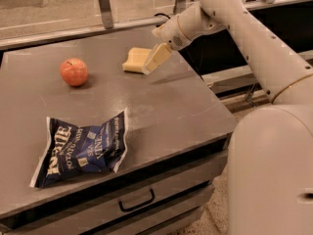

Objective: Move sponge near blue chip bag

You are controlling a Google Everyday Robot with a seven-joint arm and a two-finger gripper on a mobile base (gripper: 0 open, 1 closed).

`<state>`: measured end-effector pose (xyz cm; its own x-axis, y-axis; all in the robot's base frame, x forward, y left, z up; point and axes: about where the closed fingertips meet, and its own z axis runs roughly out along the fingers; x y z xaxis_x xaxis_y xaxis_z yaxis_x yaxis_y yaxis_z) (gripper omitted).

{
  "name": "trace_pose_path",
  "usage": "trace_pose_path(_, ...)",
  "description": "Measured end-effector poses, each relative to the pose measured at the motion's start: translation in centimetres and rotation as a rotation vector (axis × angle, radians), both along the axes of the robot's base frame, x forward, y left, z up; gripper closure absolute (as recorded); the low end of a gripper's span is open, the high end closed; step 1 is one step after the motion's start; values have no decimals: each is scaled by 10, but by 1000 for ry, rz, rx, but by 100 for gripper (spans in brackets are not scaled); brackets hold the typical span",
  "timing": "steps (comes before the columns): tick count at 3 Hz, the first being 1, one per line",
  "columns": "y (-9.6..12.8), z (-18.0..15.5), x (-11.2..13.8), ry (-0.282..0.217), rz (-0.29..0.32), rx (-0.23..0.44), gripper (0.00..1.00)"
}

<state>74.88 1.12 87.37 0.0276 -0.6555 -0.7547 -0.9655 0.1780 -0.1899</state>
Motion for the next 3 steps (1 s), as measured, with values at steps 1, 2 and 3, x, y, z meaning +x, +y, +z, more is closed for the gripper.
trace_pose_path(1, 6, -14, 11, 10, -1, -19, 0)
trace_pose_path(2, 7, -25, 17, 24, -10, -30, 18)
trace_pose_path(3, 8, -33, 18, 36, -11, -39, 41)
